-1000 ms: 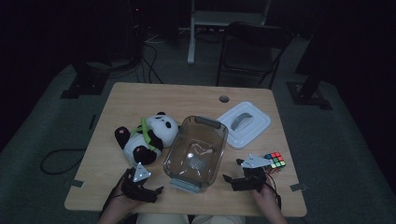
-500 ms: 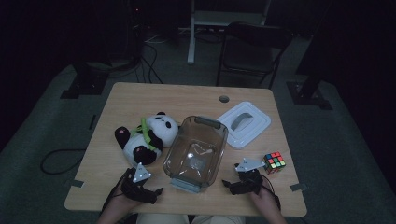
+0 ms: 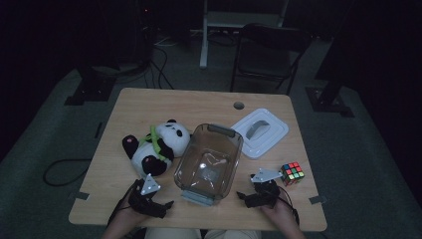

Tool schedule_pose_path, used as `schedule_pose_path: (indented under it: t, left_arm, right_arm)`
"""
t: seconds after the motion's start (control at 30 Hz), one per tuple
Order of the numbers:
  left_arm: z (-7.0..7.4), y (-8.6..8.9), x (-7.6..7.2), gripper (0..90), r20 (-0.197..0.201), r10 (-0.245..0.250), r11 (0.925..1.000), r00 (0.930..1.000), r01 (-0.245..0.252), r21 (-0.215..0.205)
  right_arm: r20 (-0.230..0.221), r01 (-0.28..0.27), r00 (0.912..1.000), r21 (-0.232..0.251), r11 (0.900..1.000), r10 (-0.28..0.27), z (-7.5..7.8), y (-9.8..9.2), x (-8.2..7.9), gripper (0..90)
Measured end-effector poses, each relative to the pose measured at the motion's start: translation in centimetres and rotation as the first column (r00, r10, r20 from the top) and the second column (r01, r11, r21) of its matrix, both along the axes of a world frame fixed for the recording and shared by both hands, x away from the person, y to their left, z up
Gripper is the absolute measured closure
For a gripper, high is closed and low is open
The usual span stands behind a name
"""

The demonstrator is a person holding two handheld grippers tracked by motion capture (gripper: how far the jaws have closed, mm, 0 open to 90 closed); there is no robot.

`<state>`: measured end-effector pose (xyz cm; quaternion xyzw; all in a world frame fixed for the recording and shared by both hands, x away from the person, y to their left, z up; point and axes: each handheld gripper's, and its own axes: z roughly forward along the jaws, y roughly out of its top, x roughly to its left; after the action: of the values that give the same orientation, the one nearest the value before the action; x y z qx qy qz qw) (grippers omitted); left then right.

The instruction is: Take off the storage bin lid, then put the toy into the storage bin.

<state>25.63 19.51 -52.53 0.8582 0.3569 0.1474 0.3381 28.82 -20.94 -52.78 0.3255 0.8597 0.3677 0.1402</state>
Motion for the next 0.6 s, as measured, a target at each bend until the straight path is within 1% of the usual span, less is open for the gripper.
schedule_pose_path:
  t: [0.33,0.47,0.6]
  left_arm:
    - [0.00,0.01,0.00,1.7,0.000,-0.005,1.0000,1.0000,0.005,-0.001]
    - [0.03,0.00,-0.22,2.5,0.002,-0.029,0.9996,0.9996,0.029,0.002]
    - [0.17,0.01,-0.27,2.6,-0.007,-0.030,0.9995,0.9995,0.030,0.013]
  right_arm:
    - [0.001,0.005,1.0000,0.001,1.000,-0.005,-0.01,0.00,-0.05,12.9]
    - [0.000,0.005,1.0000,0.001,1.000,-0.005,-0.01,0.00,-0.05,12.9]
    - [0.000,0.005,1.0000,0.001,1.000,-0.005,0.00,0.00,-0.05,12.9]
